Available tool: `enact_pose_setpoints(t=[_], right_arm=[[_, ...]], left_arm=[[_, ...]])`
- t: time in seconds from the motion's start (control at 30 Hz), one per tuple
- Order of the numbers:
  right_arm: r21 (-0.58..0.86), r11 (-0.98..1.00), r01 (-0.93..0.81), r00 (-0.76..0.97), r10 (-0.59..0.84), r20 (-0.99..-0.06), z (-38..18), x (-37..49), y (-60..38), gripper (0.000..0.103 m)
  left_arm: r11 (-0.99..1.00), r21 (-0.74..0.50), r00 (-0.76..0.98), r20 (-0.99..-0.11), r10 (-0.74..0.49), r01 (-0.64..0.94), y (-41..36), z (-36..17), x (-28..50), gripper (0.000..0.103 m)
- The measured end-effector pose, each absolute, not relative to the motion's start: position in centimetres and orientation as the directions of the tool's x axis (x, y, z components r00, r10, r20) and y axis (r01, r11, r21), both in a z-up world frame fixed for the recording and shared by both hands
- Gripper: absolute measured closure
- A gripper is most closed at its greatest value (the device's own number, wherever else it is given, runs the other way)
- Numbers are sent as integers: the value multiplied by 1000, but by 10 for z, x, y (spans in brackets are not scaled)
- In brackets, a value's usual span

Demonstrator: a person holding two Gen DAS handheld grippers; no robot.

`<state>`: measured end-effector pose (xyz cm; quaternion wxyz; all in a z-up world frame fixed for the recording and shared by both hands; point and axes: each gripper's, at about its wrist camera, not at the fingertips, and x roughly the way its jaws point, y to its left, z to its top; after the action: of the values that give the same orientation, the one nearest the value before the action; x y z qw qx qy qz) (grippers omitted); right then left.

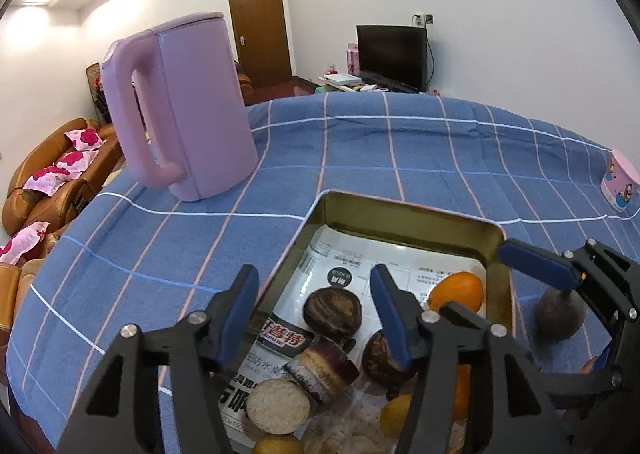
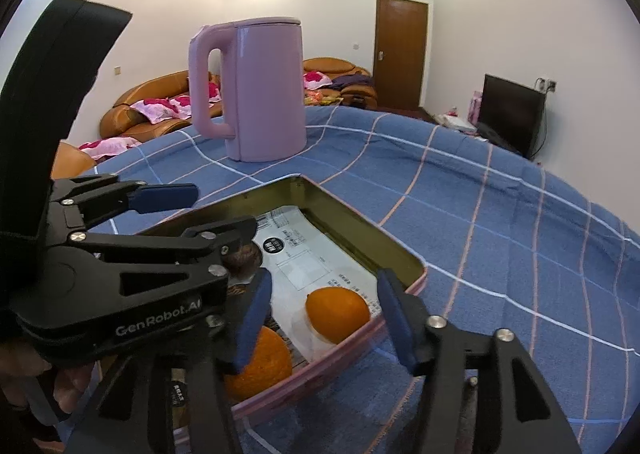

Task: Organize fruits
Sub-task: 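Open left tool to drop the brown fruit while right tool releases the orange into the tin, then move left tool to the dark purple stemmed fruit while right tool moves to the last orange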

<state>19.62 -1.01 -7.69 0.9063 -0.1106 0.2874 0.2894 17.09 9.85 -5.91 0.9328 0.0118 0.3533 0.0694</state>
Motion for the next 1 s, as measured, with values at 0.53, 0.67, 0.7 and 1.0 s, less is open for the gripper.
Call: enact_pose_setpoints(t=[0.53,0.67,0.7,1.0], right_arm=[[-37,825,-564,702,456,-547,-70,176,-40,45],[-31,858,-512,733,418,-536,-66,167,-78,45],[-26,869,-494,742,406,-534,-65,165,-88,45],[18,949,-314,795,273,-542,-67,157,-173,44]], left_arm=[[991,36,805,-580,128,-131,87,-38,139,32],[994,24,833,-543,104,-108,69,-31,125,27],[995,24,838,-537,95,-97,63,-30,122,27],[998,43,836,-548,-12,43,-8,-38,111,27]])
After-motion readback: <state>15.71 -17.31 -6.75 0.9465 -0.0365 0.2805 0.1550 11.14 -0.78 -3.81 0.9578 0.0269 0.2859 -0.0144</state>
